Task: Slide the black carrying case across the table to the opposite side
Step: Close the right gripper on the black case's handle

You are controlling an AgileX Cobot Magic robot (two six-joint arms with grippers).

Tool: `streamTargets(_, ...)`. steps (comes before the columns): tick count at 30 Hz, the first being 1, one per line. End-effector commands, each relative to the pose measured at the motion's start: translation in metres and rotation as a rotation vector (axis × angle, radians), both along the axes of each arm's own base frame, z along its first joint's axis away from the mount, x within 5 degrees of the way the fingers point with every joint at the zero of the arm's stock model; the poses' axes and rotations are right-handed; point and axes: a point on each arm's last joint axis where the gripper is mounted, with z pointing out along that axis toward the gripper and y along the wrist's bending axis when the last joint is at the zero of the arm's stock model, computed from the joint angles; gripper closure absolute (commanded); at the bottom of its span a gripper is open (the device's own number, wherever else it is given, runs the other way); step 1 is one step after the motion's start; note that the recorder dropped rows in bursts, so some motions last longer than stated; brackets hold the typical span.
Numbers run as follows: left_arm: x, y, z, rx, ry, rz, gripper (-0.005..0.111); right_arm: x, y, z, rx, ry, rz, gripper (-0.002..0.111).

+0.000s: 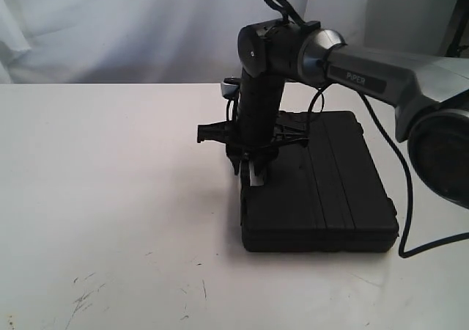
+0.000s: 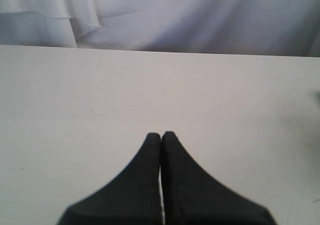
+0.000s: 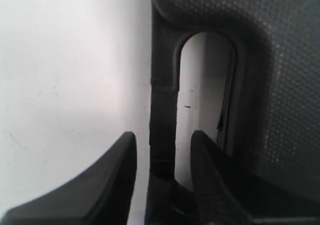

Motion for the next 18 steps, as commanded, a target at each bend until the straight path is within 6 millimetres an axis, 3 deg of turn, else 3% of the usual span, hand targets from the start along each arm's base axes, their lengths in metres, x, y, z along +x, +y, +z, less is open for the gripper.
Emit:
streamTargets(1,0.000,0.000,0.000,0.002,-0.015,0.003,0.107,0.004,0.004,0.006,0.035,-0.058,-0.035,0.073)
streamTargets(18,0.000,0.000,0.000,0.002,-0.015,0.003,0.107,0.010,0.005,-0.010,0.020,-0.085,-0.050,0.073)
